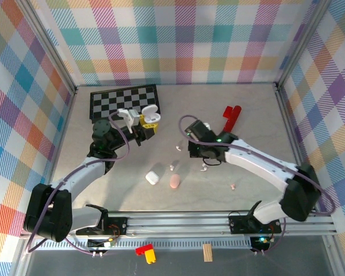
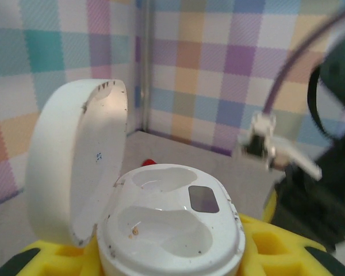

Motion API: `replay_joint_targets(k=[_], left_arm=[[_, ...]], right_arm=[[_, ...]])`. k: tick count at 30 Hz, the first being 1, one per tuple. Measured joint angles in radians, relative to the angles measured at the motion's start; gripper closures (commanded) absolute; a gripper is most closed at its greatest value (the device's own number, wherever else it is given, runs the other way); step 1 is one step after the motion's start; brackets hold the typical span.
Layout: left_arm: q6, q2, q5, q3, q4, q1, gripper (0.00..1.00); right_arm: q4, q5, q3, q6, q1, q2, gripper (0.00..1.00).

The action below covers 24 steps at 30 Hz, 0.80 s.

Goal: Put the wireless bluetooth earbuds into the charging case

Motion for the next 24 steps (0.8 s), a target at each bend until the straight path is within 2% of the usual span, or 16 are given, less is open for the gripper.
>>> replay_joint_targets(k=[8,15,24], left_arm=[[0.128,0.006,0.055,0.075,-0.209,-0.087,0.66],[0.154,0.073,0.106,0.116,-0.266,-0.137,0.66],[0.167,0.122,0.18,0.157,-0.314,-0.173,0.66]], right_arm=[[0.111,-0.267,-0.006,-0.018,-0.123,-0.21,0.81],[0.166,-0.464,0.016,-0.025,-0.142,-0.224,0.8],[0.224,-0.606,0.058,-0.033,-0.142,-0.207,0.8]])
